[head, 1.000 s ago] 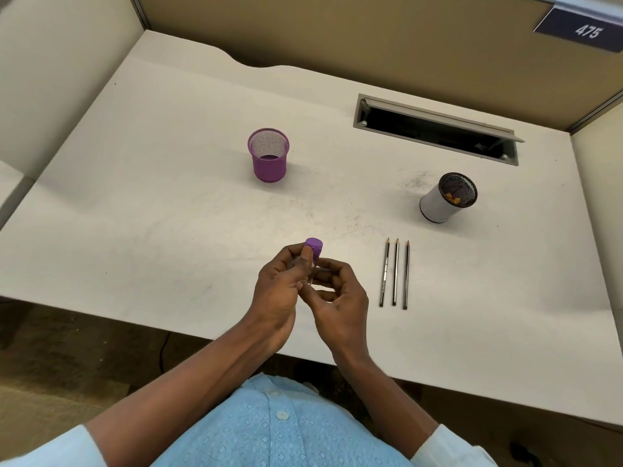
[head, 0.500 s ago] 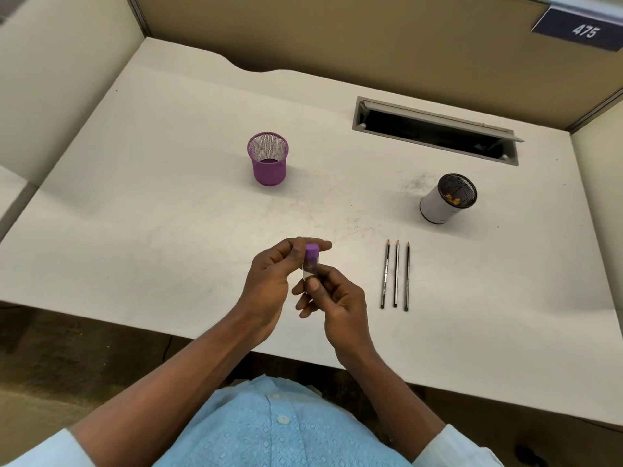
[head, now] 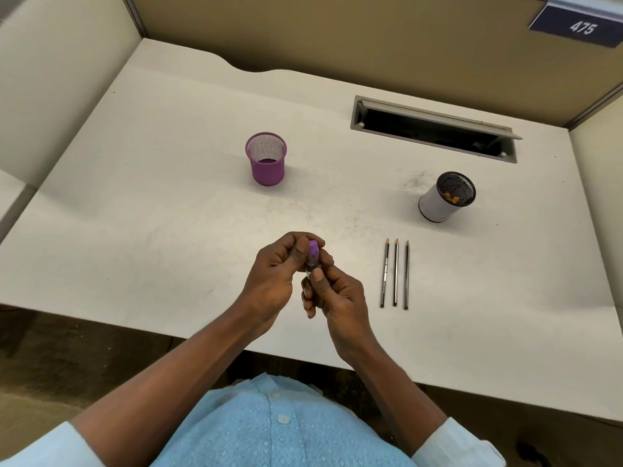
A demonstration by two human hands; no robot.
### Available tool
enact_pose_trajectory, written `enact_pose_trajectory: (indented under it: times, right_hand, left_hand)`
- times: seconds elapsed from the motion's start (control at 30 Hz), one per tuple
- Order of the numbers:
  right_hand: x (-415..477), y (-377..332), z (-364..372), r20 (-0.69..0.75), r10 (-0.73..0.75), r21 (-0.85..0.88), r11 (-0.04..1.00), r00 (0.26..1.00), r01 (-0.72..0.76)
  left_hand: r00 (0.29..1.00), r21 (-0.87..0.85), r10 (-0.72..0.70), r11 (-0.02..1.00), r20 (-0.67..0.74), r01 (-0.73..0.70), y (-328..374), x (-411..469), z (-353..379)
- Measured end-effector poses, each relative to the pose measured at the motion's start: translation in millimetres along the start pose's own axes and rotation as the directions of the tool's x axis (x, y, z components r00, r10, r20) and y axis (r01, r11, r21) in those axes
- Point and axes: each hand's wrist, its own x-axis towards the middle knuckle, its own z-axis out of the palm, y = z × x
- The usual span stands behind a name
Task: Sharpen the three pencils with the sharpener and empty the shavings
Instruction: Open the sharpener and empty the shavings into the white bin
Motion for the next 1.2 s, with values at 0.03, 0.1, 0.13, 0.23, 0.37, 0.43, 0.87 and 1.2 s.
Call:
enact_pose_trajectory:
  times: [0.03, 0.1, 0.13, 0.23, 0.37, 0.43, 0.87, 1.2]
  right_hand:
    - [0.2, -0.9, 0.1, 0.003, 0.004, 0.012, 1.0, 1.0, -0.004]
    - [1.2, -2.7, -0.4, 0.014, 0.005, 0.03, 1.0, 1.0, -0.005]
    - [1.8, -3.7, -0.6, 0.022, 0.007, 0.032, 0.999, 1.0, -0.008]
    - [3.5, -6.0, -1.1, 0.036, 0.025, 0.039, 0.999, 0.999, -0.027]
    - [4.4, -5.2, -1.1, 0.014, 0.032, 0.028, 0.999, 0.999, -0.032]
    - [3.7, -4.3, -0.3, 0.001, 0.012, 0.0, 1.0, 1.0, -0.012]
    - [10.1, -6.6, -0.7, -0.124, -0.073, -0.214, 0.976, 0.99, 0.045]
    - [17.6, -9.7, -8.5, 0.016, -0.01, -0.145, 0.989, 1.0, 0.012]
  left_hand:
    - [1.0, 0.003, -0.005, 1.0, -0.007, 0.005, 0.0, -0.2, 0.7]
    - [1.0, -0.001, -0.014, 1.0, -0.013, 0.014, -0.8, 0.5, 1.2]
    - [1.0, 0.0, -0.018, 1.0, -0.017, 0.018, -1.9, 0.9, 0.8]
    - [0.999, 0.017, -0.021, 1.0, -0.044, 0.022, -3.5, 2.0, 0.5]
    - [0.999, 0.039, -0.031, 0.999, -0.042, 0.033, -3.3, 2.8, 0.0]
    - [0.999, 0.031, -0.041, 0.999, -0.024, 0.042, -1.9, 1.4, 0.2]
    - [0.998, 0.005, 0.009, 1.0, -0.054, -0.009, -0.9, 2.1, 10.1]
    - [0.998, -0.02, 0.01, 1.0, -0.067, -0.012, -1.7, 1.3, 5.9]
